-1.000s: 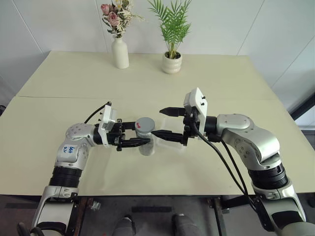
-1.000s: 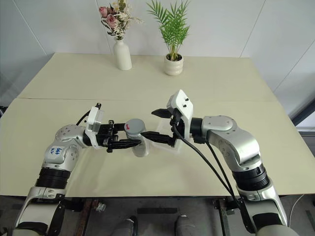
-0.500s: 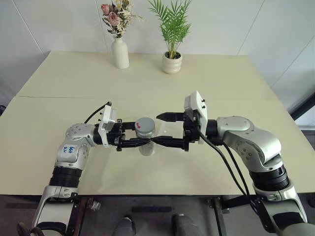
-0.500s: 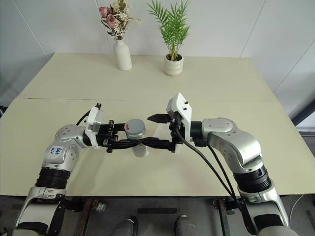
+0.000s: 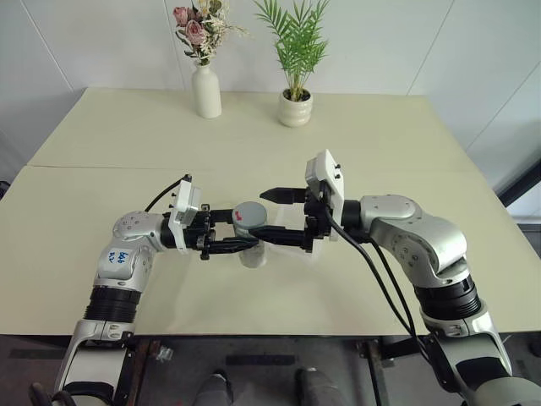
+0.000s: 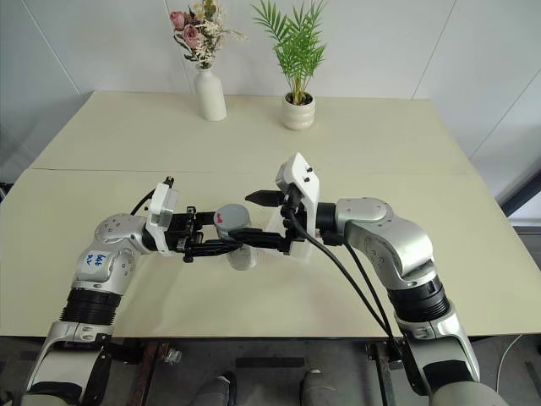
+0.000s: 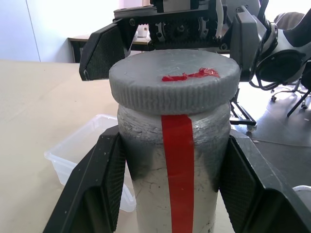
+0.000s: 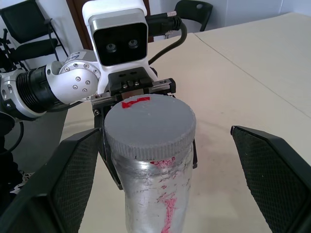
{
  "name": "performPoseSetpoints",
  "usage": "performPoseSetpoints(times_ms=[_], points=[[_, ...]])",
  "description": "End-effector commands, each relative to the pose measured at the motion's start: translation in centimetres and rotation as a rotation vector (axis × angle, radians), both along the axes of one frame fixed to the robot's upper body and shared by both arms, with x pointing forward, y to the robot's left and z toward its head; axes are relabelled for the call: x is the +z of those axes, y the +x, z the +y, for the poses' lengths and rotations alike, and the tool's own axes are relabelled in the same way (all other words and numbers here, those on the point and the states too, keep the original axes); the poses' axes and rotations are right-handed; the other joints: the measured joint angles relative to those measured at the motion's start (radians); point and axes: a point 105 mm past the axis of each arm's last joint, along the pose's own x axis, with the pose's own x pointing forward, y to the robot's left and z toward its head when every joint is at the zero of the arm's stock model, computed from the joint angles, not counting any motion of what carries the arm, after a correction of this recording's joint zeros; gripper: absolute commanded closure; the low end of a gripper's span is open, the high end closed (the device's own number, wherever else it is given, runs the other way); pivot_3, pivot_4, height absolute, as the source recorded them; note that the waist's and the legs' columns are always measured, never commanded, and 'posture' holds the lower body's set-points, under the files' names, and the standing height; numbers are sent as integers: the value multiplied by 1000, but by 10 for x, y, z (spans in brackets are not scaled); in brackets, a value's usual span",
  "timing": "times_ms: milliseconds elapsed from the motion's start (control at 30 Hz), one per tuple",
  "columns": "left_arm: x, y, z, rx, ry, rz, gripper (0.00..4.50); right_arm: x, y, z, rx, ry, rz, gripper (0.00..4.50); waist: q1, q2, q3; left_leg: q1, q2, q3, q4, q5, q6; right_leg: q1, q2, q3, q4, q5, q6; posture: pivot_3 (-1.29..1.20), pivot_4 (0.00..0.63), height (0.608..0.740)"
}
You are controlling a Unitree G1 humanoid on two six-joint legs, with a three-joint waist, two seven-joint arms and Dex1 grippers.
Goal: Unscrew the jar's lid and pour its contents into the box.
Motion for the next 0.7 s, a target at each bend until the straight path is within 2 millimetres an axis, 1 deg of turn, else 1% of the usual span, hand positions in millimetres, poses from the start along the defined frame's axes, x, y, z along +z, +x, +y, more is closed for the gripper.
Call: performPoseSetpoints(times_ms=[33, 267, 700], points=[[12, -3, -1, -11, -11, -56, 2126, 11, -5, 5, 36, 16, -44, 33, 0, 0, 0, 0, 0, 0, 0, 0, 0, 0, 0, 0, 0, 0, 0, 0, 150, 740], [12, -3, -1, -10, -10, -57, 2126, 12, -8, 12, 59, 27, -42, 33, 0, 0, 0, 0, 0, 0, 0, 0, 0, 0, 0, 0, 0, 0, 0, 0, 150, 740], [12, -3, -1, -12, -12, -57, 2126, 12, -7, 15, 60, 38, -40, 33, 0, 0, 0, 0, 0, 0, 0, 0, 0, 0, 0, 0, 0, 0, 0, 0, 150, 740]])
